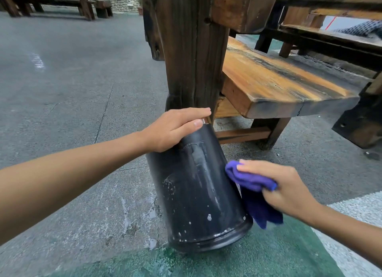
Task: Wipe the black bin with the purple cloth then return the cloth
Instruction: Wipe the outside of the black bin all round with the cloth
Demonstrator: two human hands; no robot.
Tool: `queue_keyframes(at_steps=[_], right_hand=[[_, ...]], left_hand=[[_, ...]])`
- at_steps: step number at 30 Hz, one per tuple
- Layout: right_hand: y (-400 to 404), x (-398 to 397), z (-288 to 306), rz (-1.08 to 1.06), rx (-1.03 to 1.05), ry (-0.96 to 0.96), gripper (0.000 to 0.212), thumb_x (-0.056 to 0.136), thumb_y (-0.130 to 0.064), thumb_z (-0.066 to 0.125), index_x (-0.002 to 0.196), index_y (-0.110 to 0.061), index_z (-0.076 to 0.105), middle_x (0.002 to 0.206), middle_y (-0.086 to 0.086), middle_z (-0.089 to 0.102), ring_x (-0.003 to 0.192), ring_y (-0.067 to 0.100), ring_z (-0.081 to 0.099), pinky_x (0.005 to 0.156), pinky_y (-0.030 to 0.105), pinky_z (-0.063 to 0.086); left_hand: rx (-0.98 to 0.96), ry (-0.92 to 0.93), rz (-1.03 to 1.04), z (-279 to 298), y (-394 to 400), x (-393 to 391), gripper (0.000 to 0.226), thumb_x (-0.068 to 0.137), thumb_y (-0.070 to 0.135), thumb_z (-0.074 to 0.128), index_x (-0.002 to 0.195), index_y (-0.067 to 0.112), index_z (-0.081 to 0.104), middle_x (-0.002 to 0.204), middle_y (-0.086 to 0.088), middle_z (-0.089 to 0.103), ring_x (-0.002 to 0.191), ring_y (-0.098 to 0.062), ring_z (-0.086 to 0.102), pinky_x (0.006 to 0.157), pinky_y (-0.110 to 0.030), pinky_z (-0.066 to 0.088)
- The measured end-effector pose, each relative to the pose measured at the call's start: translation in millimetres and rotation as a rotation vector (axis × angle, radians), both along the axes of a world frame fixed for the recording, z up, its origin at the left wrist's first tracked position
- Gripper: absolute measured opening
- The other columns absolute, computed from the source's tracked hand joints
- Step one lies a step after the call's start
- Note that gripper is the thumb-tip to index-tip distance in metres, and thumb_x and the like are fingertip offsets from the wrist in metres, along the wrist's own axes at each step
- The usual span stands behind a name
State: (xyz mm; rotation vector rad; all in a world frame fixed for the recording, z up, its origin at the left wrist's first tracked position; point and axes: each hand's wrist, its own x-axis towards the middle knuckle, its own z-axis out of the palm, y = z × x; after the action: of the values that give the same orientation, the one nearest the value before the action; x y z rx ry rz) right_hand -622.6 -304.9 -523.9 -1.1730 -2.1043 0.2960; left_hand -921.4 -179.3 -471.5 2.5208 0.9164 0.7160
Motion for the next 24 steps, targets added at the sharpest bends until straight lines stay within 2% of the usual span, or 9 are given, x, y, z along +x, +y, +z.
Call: queue_keyframes(at_steps=[3, 7, 12, 13, 15, 17, 20, 22, 24], right_hand=[[28, -27, 26, -0.205, 0.038, 0.122, 0.067, 0.067, -0.003, 0.044, 0.121, -0.026, 0.075, 0.121, -0.011, 0.073, 0.114, 0.008, 0.069, 0.100, 0.015, 0.047], [62, -64, 52, -0.337, 0.030, 0.112, 0.058, 0.079, -0.025, 0.045, 0.131, -0.039, 0.066, 0.130, -0.015, 0.070, 0.120, 0.016, 0.066, 0.098, 0.039, 0.053], [70, -87, 35, -0.161, -0.033, 0.023, 0.062, 0.093, -0.007, 0.056, 0.150, -0.030, 0.048, 0.159, -0.003, 0.043, 0.148, 0.014, 0.036, 0.120, 0.042, 0.035], [69, -86, 30, -0.138, -0.032, -0.004, 0.065, 0.094, -0.004, 0.057, 0.153, -0.028, 0.044, 0.161, -0.003, 0.038, 0.151, 0.015, 0.030, 0.123, 0.041, 0.030], [67, -80, 23, -0.095, 0.011, -0.038, 0.069, 0.093, 0.002, 0.058, 0.154, -0.025, 0.042, 0.164, 0.001, 0.032, 0.154, 0.017, 0.023, 0.126, 0.039, 0.022], [64, -75, 19, -0.051, 0.080, -0.036, 0.070, 0.090, 0.006, 0.058, 0.152, -0.022, 0.043, 0.165, 0.006, 0.028, 0.155, 0.018, 0.018, 0.126, 0.035, 0.018], [53, -69, 8, 0.069, 0.161, -0.060, 0.062, 0.090, 0.004, 0.051, 0.149, -0.015, 0.047, 0.164, 0.009, 0.027, 0.156, 0.019, 0.017, 0.126, 0.044, 0.019], [45, -63, -3, 0.138, 0.177, -0.114, 0.055, 0.092, 0.000, 0.044, 0.145, -0.013, 0.053, 0.164, 0.010, 0.029, 0.156, 0.030, 0.018, 0.124, 0.053, 0.020], [38, -55, -9, 0.177, 0.179, -0.182, 0.055, 0.091, -0.003, 0.041, 0.142, -0.013, 0.058, 0.163, 0.009, 0.032, 0.155, 0.037, 0.019, 0.123, 0.056, 0.023]], left_hand=[[-0.090, -0.005, 0.002, 7, -4, 8, 0.073, 0.096, 0.060, 0.029, 0.156, 0.021, 0.044, 0.161, 0.008, 0.045, 0.148, -0.003, 0.038, 0.125, -0.034, 0.027], [-0.150, -0.010, -0.027, 12, -9, 14, 0.085, 0.091, 0.066, 0.032, 0.163, 0.021, 0.024, 0.162, 0.005, 0.043, 0.146, -0.008, 0.042, 0.123, -0.037, 0.029], [-0.179, 0.009, -0.032, 6, -9, 6, 0.092, 0.090, 0.068, 0.037, 0.165, 0.023, 0.010, 0.134, 0.006, 0.061, 0.106, 0.023, 0.054, 0.096, -0.005, 0.036], [-0.194, 0.021, -0.035, 5, -8, 2, 0.091, 0.090, 0.069, 0.037, 0.165, 0.026, 0.009, 0.144, 0.013, 0.058, 0.116, 0.022, 0.052, 0.101, -0.007, 0.034], [-0.227, 0.020, -0.048, 2, -7, -3, 0.089, 0.090, 0.070, 0.036, 0.165, 0.031, 0.009, 0.166, 0.018, 0.032, 0.144, 0.010, 0.036, 0.121, -0.019, 0.026], [-0.237, -0.020, -0.071, 0, -8, -3, 0.085, 0.092, 0.067, 0.037, 0.165, 0.030, 0.013, 0.169, 0.018, 0.025, 0.151, 0.007, 0.026, 0.124, -0.020, 0.020], [-0.229, -0.051, -0.100, -1, -8, 2, 0.080, 0.093, 0.064, 0.038, 0.164, 0.030, 0.019, 0.168, 0.015, 0.030, 0.152, 0.004, 0.029, 0.125, -0.024, 0.023], [-0.209, -0.030, -0.101, -1, -5, 3, 0.078, 0.094, 0.062, 0.039, 0.163, 0.032, 0.020, 0.162, 0.008, 0.044, 0.143, -0.006, 0.047, 0.120, -0.028, 0.033], [-0.171, 0.003, -0.084, -2, -1, 2, 0.079, 0.094, 0.062, 0.040, 0.163, 0.031, 0.021, 0.145, 0.005, 0.055, 0.114, -0.007, 0.061, 0.097, -0.011, 0.040]])
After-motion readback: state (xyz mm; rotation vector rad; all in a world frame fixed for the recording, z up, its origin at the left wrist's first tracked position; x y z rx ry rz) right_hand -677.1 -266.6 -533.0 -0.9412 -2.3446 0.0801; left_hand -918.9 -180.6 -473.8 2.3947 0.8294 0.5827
